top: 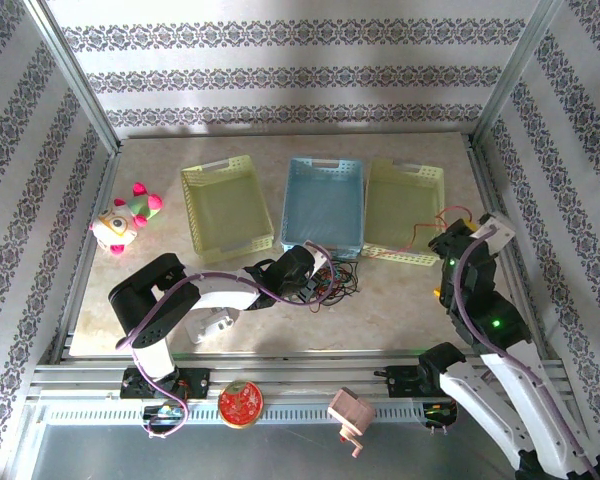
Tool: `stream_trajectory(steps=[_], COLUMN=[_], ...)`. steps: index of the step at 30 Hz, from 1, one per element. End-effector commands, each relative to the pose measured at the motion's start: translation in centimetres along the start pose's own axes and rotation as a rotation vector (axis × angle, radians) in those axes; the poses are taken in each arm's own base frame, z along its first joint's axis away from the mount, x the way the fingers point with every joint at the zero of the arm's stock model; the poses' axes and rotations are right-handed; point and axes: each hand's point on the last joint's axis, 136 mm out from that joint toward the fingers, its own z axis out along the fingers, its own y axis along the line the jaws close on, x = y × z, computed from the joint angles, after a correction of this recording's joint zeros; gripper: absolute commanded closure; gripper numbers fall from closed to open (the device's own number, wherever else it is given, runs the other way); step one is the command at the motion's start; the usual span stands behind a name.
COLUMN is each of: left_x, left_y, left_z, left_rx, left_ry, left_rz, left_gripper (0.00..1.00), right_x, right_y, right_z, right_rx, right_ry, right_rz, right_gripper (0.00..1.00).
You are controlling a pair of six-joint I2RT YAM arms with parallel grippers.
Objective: Untangle the cables
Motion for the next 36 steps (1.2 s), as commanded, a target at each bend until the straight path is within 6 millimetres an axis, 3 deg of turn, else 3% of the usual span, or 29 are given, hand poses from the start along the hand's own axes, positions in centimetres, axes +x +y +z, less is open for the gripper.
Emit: stream_trajectory(steps=[1, 4, 7, 11, 14, 17, 21, 23, 25, 29, 33, 36], left_x=[4.1, 4.2, 4.0, 3.7, 3.3, 3.1, 2.8, 2.5, 2.1, 0.9, -0.2, -1.0], left_y=[0.4, 0.4, 0.4, 0.3, 0.3, 0.2, 0.2, 0.1, -0.3, -1.2, -1.2, -1.5], left_z=[0.4, 0.4, 0.3, 0.1, -0.1, -0.1, -0.1, -0.2, -0.4, -1.4, -2.3, -2.8], left_rx=[-0.035, -0.035, -0.033, -0.031, -0.03, -0.028, -0.026, -0.019, 0.0, 0.064, 0.073, 0.095], left_ry=[0.139, 0.141, 0.141, 0.135, 0.124, 0.117, 0.11, 0.096, 0.073, -0.022, -0.094, -0.139], left_rz=[0.052, 0.052, 0.051, 0.043, 0.04, 0.039, 0.036, 0.033, 0.032, 0.028, 0.013, -0.01], left_gripper=[1.0, 1.0, 1.0, 1.0, 1.0, 1.0, 1.0, 1.0, 1.0, 1.0, 1.0, 1.0], right_x=[-4.8, -5.9, -4.8, 0.3, 4.8, 9.2, 13.4, 14.5, 14.7, 13.4, 12.4, 13.6], right_y=[1.1, 1.9, 1.8, 3.0, 5.3, 6.2, 4.3, 2.8, 1.4, -0.6, 0.3, 4.0], right_z=[0.0, 2.0, 5.2, 10.3, 12.6, 13.8, 15.0, 15.2, 15.3, 14.7, 13.0, 10.7], right_rx=[-0.026, -0.056, -0.049, -0.124, -0.241, -0.299, -0.2, -0.125, -0.05, 0.054, 0.014, -0.152], right_ry=[-0.124, -0.099, 0.001, 0.211, 0.382, 0.541, 0.647, 0.657, 0.647, 0.585, 0.559, 0.611], right_rz=[0.001, 0.016, 0.052, 0.053, 0.037, 0.073, 0.125, 0.128, 0.116, 0.095, 0.053, -0.022], right_gripper=[1.0, 1.0, 1.0, 1.0, 1.0, 1.0, 0.97, 0.73, 0.56, 0.47, 0.45, 0.46])
